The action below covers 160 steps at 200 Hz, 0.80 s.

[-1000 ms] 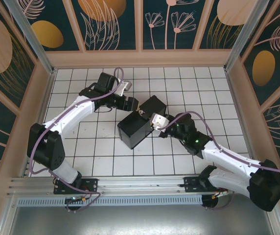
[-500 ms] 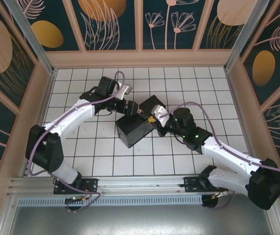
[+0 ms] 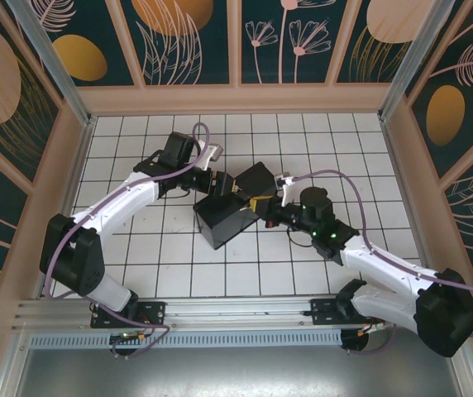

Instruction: Unlock the padlock with the key

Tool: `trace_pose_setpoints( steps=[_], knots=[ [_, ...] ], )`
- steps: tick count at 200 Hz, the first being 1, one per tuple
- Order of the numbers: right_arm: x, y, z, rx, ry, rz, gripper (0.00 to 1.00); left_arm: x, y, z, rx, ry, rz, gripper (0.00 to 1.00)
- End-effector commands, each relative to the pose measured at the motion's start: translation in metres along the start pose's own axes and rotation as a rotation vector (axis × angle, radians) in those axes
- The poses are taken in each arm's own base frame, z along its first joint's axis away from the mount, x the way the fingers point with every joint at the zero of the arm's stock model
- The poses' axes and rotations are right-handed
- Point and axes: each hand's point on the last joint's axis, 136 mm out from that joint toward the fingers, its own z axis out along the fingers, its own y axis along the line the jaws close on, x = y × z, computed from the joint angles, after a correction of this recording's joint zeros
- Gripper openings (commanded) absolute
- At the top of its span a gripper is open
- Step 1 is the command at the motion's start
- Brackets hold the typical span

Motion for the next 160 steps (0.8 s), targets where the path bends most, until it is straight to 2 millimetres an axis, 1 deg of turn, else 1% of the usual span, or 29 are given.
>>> trace_pose_setpoints(
  steps=[1, 27, 39, 51, 73, 90, 104, 113, 129, 137, 153, 160],
  knots=[
    [-0.011, 0.009, 0.0, -0.103, -0.082, 0.297, 0.0, 0.02, -0.02, 0.003, 0.071, 0.056, 0.001, 0.69],
    [-0.015, 0.004, -0.002, -0.107, -0.127, 0.476, 0.0, 0.021, -0.02, 0.001, 0.07, 0.052, 0.002, 0.69],
    [-0.018, 0.005, -0.004, -0.138, -0.147, 0.556, 0.0, 0.021, -0.02, 0.0, 0.066, 0.049, 0.002, 0.69],
    [-0.013, -0.001, -0.004, -0.119, -0.153, 0.64, 0.0, 0.019, -0.021, -0.002, 0.062, 0.042, 0.007, 0.68],
    [-0.001, -0.011, -0.006, -0.045, -0.152, 0.674, 0.0, 0.015, -0.021, -0.005, 0.053, 0.024, 0.015, 0.67],
    [-0.006, -0.006, -0.01, -0.056, -0.177, 0.609, 0.0, 0.012, -0.023, -0.006, 0.058, 0.014, 0.018, 0.67],
    [-0.009, -0.002, -0.007, -0.026, -0.155, 0.503, 0.0, 0.01, -0.025, -0.006, 0.06, 0.01, 0.022, 0.68],
    [-0.01, 0.001, -0.005, -0.004, -0.122, 0.408, 0.06, 0.007, -0.026, -0.007, 0.062, 0.005, 0.022, 0.69],
    [-0.006, -0.002, -0.002, 0.067, -0.052, 0.274, 0.13, 0.002, -0.027, -0.01, 0.066, -0.006, 0.026, 0.69],
    [-0.002, -0.005, -0.001, 0.089, -0.017, 0.22, 0.18, -0.001, -0.028, -0.012, 0.066, -0.012, 0.027, 0.69],
    [0.007, -0.018, -0.002, 0.159, 0.038, 0.137, 0.25, -0.006, -0.027, -0.015, 0.064, -0.023, 0.026, 0.69],
    [0.009, -0.021, -0.002, 0.175, 0.057, 0.107, 0.27, -0.008, -0.026, -0.016, 0.061, -0.027, 0.024, 0.69]
  ],
)
